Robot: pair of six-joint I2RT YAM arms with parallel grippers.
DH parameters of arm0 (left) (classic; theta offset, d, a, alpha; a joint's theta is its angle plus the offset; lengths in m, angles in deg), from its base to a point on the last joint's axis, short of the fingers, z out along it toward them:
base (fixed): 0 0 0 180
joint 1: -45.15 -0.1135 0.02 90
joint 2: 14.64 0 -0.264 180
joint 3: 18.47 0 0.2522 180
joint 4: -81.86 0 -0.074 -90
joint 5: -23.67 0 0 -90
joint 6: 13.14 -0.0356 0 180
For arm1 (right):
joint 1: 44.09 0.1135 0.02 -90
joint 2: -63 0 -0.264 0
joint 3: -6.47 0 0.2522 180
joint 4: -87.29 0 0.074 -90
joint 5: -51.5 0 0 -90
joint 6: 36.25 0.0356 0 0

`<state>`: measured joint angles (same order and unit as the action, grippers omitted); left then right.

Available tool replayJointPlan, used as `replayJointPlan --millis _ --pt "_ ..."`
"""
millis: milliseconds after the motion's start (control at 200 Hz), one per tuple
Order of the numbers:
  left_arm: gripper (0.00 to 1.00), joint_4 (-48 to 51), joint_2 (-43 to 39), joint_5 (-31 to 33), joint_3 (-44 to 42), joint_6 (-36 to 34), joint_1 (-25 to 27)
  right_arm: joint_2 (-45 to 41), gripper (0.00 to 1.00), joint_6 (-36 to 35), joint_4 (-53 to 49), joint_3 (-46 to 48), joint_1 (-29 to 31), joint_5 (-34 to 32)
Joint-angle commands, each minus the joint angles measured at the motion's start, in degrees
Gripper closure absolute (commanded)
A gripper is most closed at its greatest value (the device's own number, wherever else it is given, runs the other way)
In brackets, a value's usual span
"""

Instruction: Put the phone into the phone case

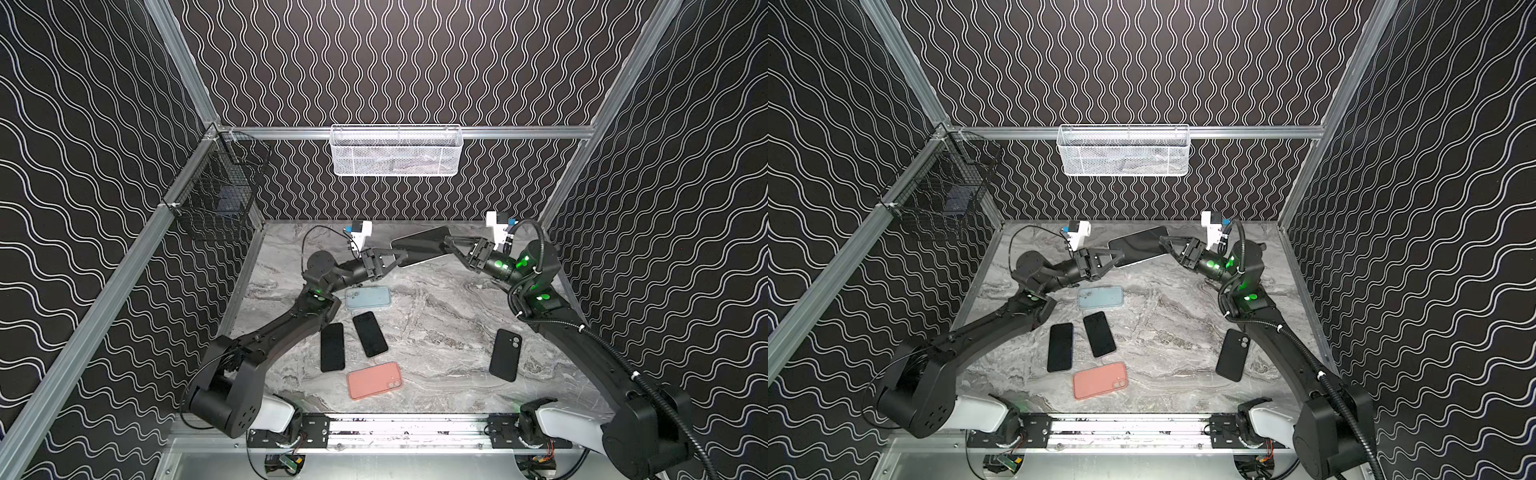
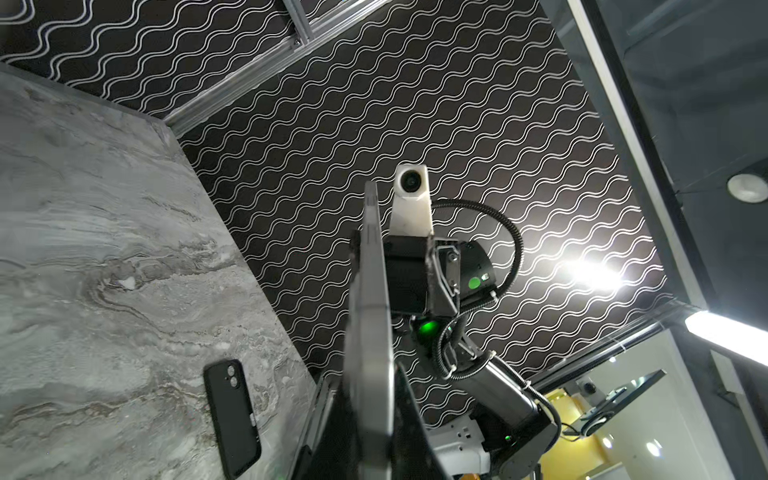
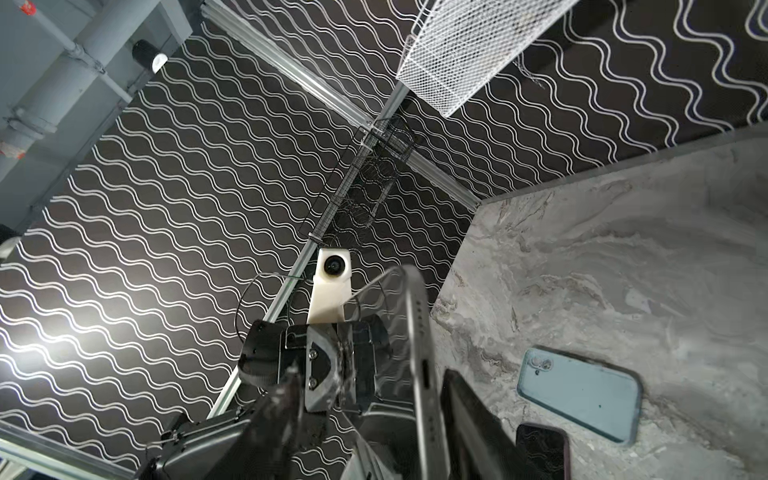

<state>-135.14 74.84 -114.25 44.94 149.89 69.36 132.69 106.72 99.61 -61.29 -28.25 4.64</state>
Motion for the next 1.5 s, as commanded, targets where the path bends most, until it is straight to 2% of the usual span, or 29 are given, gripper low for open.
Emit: replayJointPlan --millis 0,70,145,340,466,726,831,961,1041,1071,1126,1221,1311,1381,1497 --pt "1.0 9.58 -1.32 -10.54 2.81 -6.85 -0.89 1.77 0.32 -5.85 -5.41 -2.76 -1.36 10.97" --pt "1.0 9.77 -2.46 -12.7 3.4 -5.79 -1.1 3.51 0.31 -5.6 -4.51 -5.68 -1.76 18.61" --pt "1.0 11.52 -3.74 -13.58 4.2 -5.86 -1.03 4.79 0.32 -5.73 -4.95 -7.05 -1.65 21.5" --pt "1.0 20.1 -6.62 -11.61 6.22 -11.43 -1.09 5.07 0.43 -6.63 -6.42 -6.94 -0.59 22.66" --pt "1.0 20.49 -6.29 -11.13 6.95 -11.58 -1.15 3.86 0.5 -8.17 -9.52 -6.09 -0.54 22.62" --pt "1.0 19.69 -4.75 -9.46 6.68 -11.19 -1.27 2.82 0.77 -7.94 -10.21 -6.0 -0.4 22.47" --pt "1.0 18.88 -4.09 -8.98 6.65 -10.6 -1.36 3.38 0.92 -7.27 -9.5 -5.94 -0.44 22.17" --pt "1.0 20.33 -4.13 -8.12 6.64 -11.41 -1.83 4.17 1.0 -7.18 -10.03 -6.48 -0.39 21.44" --pt "0.78 24.49 -4.53 -7.3 7.02 -14.15 -2.61 4.93 1.0 -8.28 -13.42 -7.69 -0.71 18.7" --pt "0.64 28.17 -4.97 -6.34 7.44 -16.08 -3.11 5.32 1.0 -9.37 -16.33 -8.78 -0.93 17.36" --pt "0.44 39.27 -6.44 -2.0 9.05 -22.49 -4.24 6.55 1.0 -11.51 -21.8 -10.84 -1.22 14.6" --pt "0.22 58.3 -9.59 9.64 12.65 -33.98 -5.38 8.59 1.0 -13.48 -27.9 -12.95 -2.33 10.69" --pt "0.12 70.85 -11.86 26.06 14.71 -40.39 -5.83 10.16 1.0 -15.15 -32.1 -13.91 -2.9 7.19" --pt "0.1 74.99 -13.18 37.24 13.16 -40.7 -6.24 11.0 1.0 -16.58 -35.01 -14.59 -3.09 4.98" --pt "0.11 79.62 -10.8 47.62 11.7 -40.69 -7.13 11.78 1.0 -18.79 -38.41 -15.17 -3.09 1.63"
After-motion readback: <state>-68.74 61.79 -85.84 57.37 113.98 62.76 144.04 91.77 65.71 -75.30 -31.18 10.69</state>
